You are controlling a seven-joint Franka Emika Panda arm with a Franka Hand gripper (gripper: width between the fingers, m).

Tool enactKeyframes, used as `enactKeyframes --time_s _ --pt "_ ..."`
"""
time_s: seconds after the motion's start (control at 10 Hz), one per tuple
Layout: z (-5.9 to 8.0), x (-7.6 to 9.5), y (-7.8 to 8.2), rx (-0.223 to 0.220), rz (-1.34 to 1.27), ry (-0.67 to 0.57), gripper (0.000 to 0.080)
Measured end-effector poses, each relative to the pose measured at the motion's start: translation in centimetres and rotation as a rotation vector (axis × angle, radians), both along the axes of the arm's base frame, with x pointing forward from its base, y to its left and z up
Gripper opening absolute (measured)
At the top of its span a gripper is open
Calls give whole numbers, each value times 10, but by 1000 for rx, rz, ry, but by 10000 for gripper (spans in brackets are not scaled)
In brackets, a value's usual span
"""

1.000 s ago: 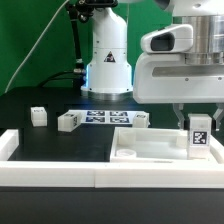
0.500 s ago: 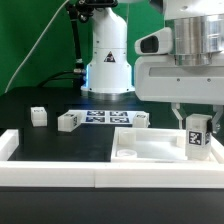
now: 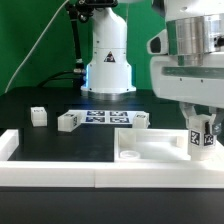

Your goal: Assemble one leg

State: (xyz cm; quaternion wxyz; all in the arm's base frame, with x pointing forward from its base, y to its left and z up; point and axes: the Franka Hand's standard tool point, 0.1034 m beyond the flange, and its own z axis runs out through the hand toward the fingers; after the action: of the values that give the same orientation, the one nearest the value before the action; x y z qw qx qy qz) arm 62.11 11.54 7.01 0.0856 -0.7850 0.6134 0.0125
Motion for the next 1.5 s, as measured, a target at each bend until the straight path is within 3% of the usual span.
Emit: enactKeyframes --time_s 0.4,0.5,0.6,0.7,0.8,0.9,1.5 --pt "0 0 6 59 -359 26 290" --pt "-1 -1 7 66 -400 33 351" --pt "-1 -1 9 78 -442 42 488" --pt "-1 -1 9 75 -414 39 488" --pt "-1 -2 7 67 -331 35 613" --pt "-1 -2 7 67 -303 49 639" --pt "6 1 11 -16 331 -6 649"
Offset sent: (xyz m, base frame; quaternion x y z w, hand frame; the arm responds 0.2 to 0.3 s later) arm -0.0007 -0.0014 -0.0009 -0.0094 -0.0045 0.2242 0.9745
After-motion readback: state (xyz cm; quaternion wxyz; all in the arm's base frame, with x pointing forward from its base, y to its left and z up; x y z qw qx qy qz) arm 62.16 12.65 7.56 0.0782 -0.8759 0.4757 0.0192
